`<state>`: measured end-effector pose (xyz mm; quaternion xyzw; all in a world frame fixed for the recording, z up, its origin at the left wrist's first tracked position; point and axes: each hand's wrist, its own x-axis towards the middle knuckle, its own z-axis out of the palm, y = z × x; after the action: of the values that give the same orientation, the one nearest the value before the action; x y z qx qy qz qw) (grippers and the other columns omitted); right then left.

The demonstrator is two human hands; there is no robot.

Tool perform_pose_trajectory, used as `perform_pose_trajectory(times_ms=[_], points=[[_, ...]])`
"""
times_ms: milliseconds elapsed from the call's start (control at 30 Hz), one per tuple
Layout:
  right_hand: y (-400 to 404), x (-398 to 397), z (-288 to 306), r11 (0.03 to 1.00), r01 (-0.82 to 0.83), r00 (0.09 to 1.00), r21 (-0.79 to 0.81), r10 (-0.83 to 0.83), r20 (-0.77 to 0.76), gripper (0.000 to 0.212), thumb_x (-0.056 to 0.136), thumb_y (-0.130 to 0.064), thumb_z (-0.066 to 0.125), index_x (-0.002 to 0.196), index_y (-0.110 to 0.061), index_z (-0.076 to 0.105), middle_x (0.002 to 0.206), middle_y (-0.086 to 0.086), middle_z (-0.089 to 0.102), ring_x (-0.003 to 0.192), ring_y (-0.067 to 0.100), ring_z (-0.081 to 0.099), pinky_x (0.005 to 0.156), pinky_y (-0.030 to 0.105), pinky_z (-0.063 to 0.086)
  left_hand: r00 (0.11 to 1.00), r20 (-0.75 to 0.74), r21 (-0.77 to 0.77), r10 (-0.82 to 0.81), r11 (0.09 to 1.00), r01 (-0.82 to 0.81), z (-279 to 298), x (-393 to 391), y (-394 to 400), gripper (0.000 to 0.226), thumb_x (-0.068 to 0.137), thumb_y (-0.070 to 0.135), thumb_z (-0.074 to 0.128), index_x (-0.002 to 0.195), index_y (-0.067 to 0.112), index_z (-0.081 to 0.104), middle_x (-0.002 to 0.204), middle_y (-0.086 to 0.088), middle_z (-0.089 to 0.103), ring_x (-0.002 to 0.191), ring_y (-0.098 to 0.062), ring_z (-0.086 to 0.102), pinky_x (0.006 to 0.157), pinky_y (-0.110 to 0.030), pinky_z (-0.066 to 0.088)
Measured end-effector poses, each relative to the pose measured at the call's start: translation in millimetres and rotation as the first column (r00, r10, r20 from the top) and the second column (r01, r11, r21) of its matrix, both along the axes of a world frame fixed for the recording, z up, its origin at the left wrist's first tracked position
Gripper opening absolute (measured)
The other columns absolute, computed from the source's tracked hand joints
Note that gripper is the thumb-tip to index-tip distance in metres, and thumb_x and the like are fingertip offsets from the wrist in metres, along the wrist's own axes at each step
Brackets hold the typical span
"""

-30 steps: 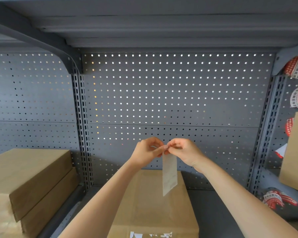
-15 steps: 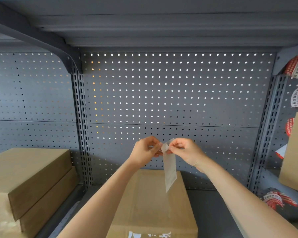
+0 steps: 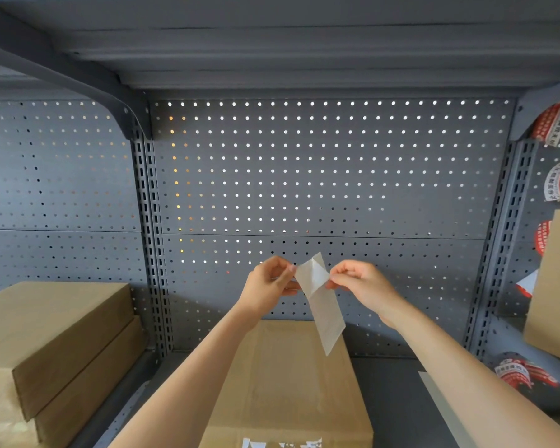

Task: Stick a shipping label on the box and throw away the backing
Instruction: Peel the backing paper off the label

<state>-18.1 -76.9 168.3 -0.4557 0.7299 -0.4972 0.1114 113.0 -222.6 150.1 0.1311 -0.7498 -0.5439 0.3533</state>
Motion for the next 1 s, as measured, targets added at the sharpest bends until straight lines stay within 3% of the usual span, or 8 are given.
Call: perform_pose_trajectory(times_ms=[67,167,267,367,533,700,867,1000], points=[[-4,3,0,0.999,-0.044,0.999,-0.007,0.044,0.019,0.023,0.095,-0.021,0.050,0.086,-0.011,0.068,0.086,-0.002,0.072,0.089,0.014,0.064,0.086,0.029,0.043,1.000,0.003,-0.007,-0.024,1.000,0.024,-1,-5,3,0.016,0.095,0.022,0.053,0.084,0.011,0.057,0.087,-0.004,0.073,0.082,-0.017,0.073,0.079,-0.033,0.059],[-8,11,1,0.999,-0.048,0.997,-0.019,0.049,0.055,0.034,0.096,-0.040,0.047,0.089,-0.015,0.069,0.083,-0.005,0.071,0.084,0.008,0.062,0.079,0.025,0.043,0.999,0.014,-0.033,-0.031,0.999,0.032,-2,-11,7,0.015,0.095,0.023,0.052,0.084,0.013,0.056,0.092,-0.009,0.073,0.085,-0.019,0.073,0.080,-0.034,0.059],[-12,14,-1,0.999,-0.046,0.999,-0.004,0.046,-0.001,0.030,0.088,-0.049,0.055,0.083,-0.022,0.067,0.084,-0.008,0.072,0.084,0.003,0.064,0.077,0.021,0.044,0.999,0.022,-0.039,-0.037,0.998,0.038,-2,-12,9,0.016,0.096,0.022,0.052,0.082,0.013,0.056,0.086,-0.005,0.072,0.084,-0.018,0.073,0.079,-0.031,0.059],[-14,12,-2,1.000,-0.017,0.999,0.008,0.018,-0.034,0.029,0.082,-0.051,0.062,0.079,-0.022,0.066,0.084,-0.004,0.073,0.087,0.009,0.067,0.082,0.026,0.049,0.999,0.023,-0.041,-0.037,0.998,0.038,-3,-12,9,0.017,0.096,0.021,0.052,0.082,0.011,0.056,0.088,-0.009,0.073,0.085,-0.021,0.073,0.079,-0.031,0.059],[-20,9,-6,0.999,0.018,0.997,0.034,-0.016,-0.073,0.024,0.086,-0.037,0.064,0.087,-0.013,0.068,0.090,0.004,0.073,0.092,0.021,0.067,0.085,0.039,0.052,0.998,0.029,-0.024,-0.051,0.998,0.051,-5,-12,6,0.018,0.095,0.024,0.054,0.084,0.010,0.058,0.091,-0.011,0.074,0.087,-0.021,0.072,0.081,-0.034,0.059],[-18,6,-7,0.999,0.033,0.998,0.026,-0.032,-0.047,0.018,0.088,-0.029,0.063,0.082,-0.012,0.065,0.091,0.002,0.072,0.090,0.016,0.066,0.081,0.032,0.049,1.000,0.007,0.007,-0.025,1.000,0.025,-5,-9,3,0.018,0.096,0.023,0.052,0.085,0.009,0.056,0.088,-0.007,0.074,0.084,-0.018,0.073,0.076,-0.027,0.059],[-11,3,-6,0.999,0.046,0.999,-0.012,-0.045,0.018,0.022,0.091,-0.027,0.060,0.077,-0.010,0.059,0.080,-0.002,0.070,0.073,0.010,0.059,0.072,0.029,0.044,0.997,-0.076,0.175,-0.022,0.984,0.035,-8,-1,2,0.020,0.097,0.020,0.048,0.080,0.010,0.054,0.090,-0.007,0.073,0.083,-0.018,0.073,0.074,-0.023,0.058],[-4,3,-6,0.997,0.072,0.997,-0.042,-0.071,0.034,0.025,0.092,-0.025,0.057,0.069,-0.015,0.054,0.071,-0.005,0.066,0.066,0.009,0.055,0.064,0.028,0.037,0.991,-0.135,0.285,0.006,0.958,0.033,-14,1,0,0.020,0.097,0.018,0.048,0.082,0.008,0.055,0.096,-0.011,0.072,0.088,-0.023,0.072,0.081,-0.028,0.058]])
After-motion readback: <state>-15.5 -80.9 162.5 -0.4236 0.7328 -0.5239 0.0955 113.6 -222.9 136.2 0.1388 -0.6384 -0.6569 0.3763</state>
